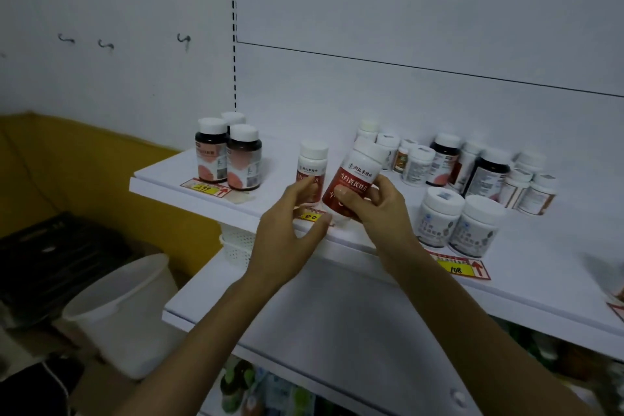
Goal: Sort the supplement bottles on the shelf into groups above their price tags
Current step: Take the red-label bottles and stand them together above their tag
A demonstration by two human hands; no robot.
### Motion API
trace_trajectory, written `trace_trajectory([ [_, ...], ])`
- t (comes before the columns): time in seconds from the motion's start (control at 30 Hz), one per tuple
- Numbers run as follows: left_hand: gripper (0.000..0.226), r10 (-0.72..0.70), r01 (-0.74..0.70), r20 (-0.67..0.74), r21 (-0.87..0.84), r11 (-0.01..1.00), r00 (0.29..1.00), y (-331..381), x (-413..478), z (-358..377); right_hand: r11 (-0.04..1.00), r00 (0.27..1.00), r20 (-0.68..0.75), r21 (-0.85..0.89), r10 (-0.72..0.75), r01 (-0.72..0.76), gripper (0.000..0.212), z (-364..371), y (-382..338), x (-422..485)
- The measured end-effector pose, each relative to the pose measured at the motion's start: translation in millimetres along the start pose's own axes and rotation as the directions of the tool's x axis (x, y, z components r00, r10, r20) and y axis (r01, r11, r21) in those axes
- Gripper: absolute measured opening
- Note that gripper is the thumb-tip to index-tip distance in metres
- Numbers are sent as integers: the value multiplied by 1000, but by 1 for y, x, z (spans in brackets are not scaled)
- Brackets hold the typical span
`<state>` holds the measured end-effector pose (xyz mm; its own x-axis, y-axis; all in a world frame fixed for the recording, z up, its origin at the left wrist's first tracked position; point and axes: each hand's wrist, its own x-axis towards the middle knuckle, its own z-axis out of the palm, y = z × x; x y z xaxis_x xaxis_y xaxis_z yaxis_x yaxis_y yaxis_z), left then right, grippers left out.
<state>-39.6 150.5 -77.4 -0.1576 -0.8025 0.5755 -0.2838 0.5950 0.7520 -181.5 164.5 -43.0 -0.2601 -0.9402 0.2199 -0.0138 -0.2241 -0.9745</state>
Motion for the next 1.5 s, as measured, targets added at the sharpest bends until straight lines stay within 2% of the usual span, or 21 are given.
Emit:
trace_trajectory([
  [0.1, 60, -137, 141, -61, 53, 989, 989, -18, 19, -3, 995, 999, -50, -96, -9, 5, 50, -1, 11, 28],
  [0.17, 66, -188, 192, -46, 91, 977, 981, -30, 31, -2, 984, 998, -64, -179, -13, 1, 56, -2, 24, 43],
  [0.27, 75, -198, 192, 15, 167, 967, 980, -44, 50, 1, 949, 996, -80, -314, -30, 4, 57, 2, 42, 57],
  [0.43, 90, -230, 195, 153, 215, 957, 961, -64, 84, 3, 924, 997, -40, -380, -60, 40, 63, 3, 54, 61],
  [0.63, 58, -230, 174, 240, 232, 957, 943, -82, 99, -2, 843, 997, -12, -535, -80, 61, 61, 2, 59, 65],
  [0.77, 57, -164, 113, 245, 211, 971, 955, -87, 97, -5, 801, 997, -24, -598, -70, 41, 63, 3, 58, 67],
  [1.07, 63, -71, 23, 288, 164, 986, 955, -92, 95, -4, 773, 996, -47, -634, -71, 25, 62, 8, 56, 62],
  [1.5, 65, -66, 50, 337, 56, 997, 939, -98, 95, -9, 807, 998, -40, -590, -46, 13, 74, 11, 56, 59],
])
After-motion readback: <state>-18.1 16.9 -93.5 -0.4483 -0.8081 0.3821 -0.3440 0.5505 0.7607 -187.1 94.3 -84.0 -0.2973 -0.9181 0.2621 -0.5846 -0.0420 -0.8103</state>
